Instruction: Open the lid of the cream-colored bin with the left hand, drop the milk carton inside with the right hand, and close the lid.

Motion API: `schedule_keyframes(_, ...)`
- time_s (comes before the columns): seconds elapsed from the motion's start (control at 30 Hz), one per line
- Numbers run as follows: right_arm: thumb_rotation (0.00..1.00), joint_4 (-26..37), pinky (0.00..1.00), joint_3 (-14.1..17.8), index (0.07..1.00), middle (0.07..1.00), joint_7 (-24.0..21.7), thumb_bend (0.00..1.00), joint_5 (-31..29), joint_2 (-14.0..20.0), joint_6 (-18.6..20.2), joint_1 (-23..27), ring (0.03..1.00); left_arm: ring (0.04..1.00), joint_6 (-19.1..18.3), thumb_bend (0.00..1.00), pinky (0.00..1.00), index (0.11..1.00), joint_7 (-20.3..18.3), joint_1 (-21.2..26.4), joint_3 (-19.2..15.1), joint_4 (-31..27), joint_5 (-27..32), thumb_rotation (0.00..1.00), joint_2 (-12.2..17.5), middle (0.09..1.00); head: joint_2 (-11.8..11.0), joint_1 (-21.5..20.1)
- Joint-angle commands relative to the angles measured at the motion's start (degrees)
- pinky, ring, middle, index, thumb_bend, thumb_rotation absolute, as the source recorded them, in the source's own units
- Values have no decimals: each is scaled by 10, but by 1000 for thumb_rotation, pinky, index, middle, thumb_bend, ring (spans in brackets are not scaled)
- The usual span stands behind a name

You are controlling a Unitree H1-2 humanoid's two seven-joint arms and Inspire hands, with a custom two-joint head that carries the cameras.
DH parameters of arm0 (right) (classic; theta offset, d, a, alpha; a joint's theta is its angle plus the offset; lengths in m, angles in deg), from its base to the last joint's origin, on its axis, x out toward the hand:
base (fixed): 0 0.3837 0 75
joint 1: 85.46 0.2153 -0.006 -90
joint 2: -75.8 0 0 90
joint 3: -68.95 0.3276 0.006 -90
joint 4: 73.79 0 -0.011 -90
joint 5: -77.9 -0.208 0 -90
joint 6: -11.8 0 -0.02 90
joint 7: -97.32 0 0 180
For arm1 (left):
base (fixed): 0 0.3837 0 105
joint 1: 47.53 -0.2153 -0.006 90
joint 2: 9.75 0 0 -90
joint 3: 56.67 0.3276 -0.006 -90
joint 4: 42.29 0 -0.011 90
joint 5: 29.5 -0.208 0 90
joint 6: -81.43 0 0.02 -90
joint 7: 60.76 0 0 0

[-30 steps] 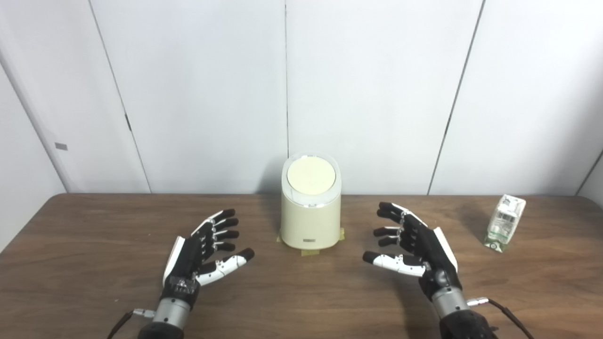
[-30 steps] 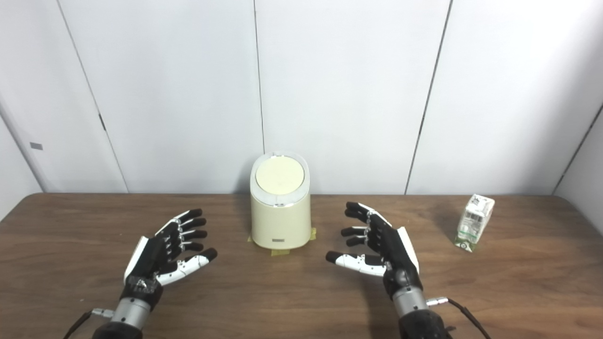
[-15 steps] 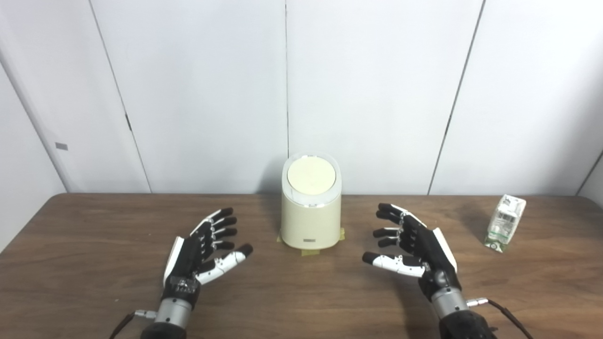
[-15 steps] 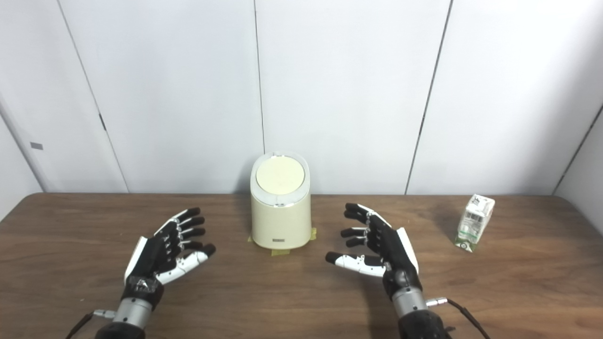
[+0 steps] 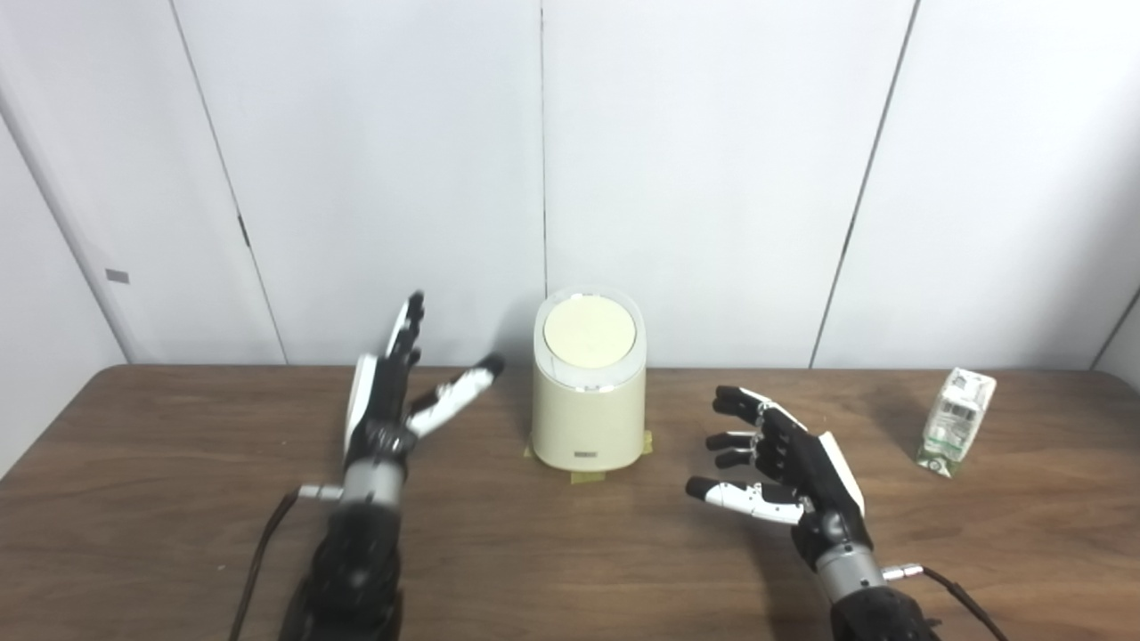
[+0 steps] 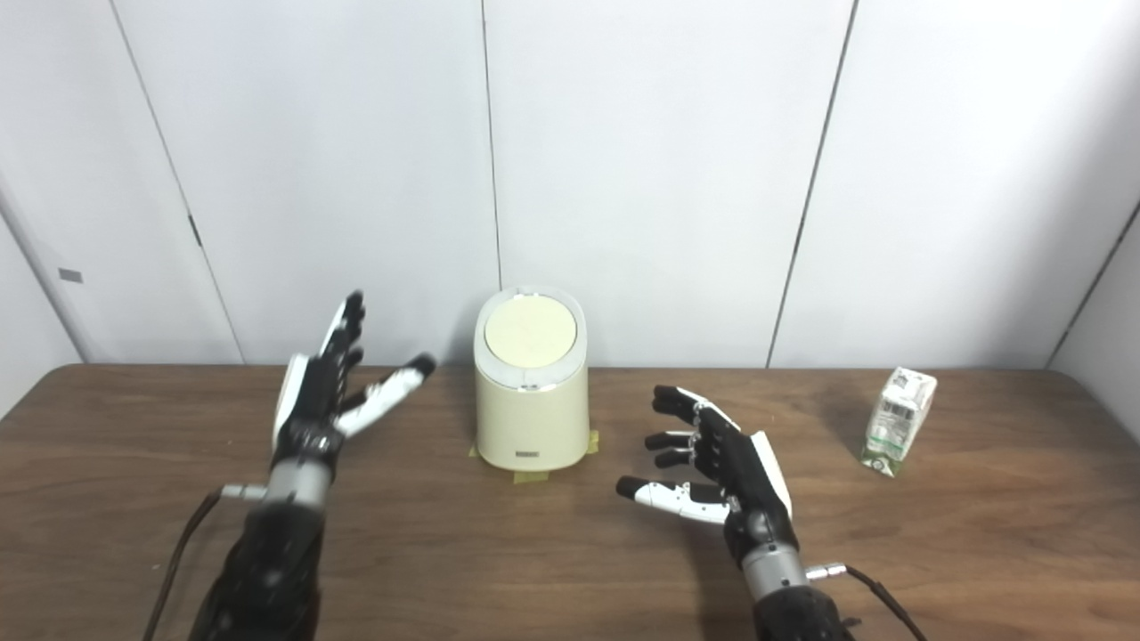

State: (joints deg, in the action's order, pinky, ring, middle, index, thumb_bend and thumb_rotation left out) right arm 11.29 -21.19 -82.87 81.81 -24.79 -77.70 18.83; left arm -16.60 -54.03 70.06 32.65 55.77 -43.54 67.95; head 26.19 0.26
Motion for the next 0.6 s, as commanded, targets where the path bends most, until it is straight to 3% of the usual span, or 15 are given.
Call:
schedule_keyframes(0.0,0,12,548,1,763,789,3,715,2,0,-11,21,624,1000,2,931,956,1000,13,40,7,4,-15,400,1,1000,0,-1)
schedule_keyframes(0.23,4,15,570,-1,764,794,5,711,8,-2,-12,22,624,1000,-44,947,924,1000,17,112,33,46,-54,389,4,1000,1,-4)
schedule_keyframes(0.57,16,17,545,0,756,780,8,723,13,-8,-14,22,603,1000,-51,993,811,1000,51,180,81,126,-126,423,14,1000,2,-7)
